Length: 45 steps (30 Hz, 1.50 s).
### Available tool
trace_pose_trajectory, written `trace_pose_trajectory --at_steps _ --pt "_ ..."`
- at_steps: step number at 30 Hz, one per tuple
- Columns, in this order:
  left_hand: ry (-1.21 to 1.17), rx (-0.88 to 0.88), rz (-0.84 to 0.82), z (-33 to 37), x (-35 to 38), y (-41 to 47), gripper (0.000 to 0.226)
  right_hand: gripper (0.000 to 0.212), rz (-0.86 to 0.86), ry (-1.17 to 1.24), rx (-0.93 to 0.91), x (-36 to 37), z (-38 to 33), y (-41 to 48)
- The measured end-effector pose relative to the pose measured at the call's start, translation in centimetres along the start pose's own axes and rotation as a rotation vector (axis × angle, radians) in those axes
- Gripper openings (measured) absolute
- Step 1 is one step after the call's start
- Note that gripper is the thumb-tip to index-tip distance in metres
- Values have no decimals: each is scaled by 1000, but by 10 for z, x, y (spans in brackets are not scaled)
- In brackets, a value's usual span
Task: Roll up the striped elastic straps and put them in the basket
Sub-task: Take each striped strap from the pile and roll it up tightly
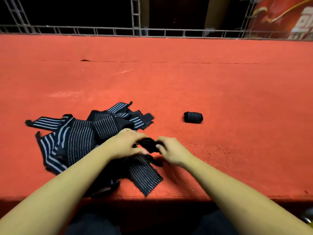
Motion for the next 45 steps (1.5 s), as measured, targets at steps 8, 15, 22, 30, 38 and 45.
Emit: trace_pose_trajectory --at_steps 8,15,22,30,38,45 --pt "-258 -188 392 -13 -30 11 12 14 200 492 176 -102 50 -4" --pt "-487 -17 474 24 -50 45 4 7 356 1582 443 -121 63 -11" --pt "-613 62 492 55 -63 75 17 16 265 1596 253 -116 45 2" --pt "-831 67 495 74 -72 86 8 18 412 1094 457 -146 54 7" --pt "-736 -254 -187 44 -12 72 17 39 693 851 723 -167 106 26" --pt "-1532 -291 257 31 -1 67 16 33 672 407 711 -176 115 27"
Point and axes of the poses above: each hand's wrist, its own y-axis towards the middle knuckle, its own x-axis out of the palm, z = x × y, the point moved 1 cm from there along y, towards the middle knuckle, and after that the axes turned 13 degrees about -y, right-handed, at the moved point
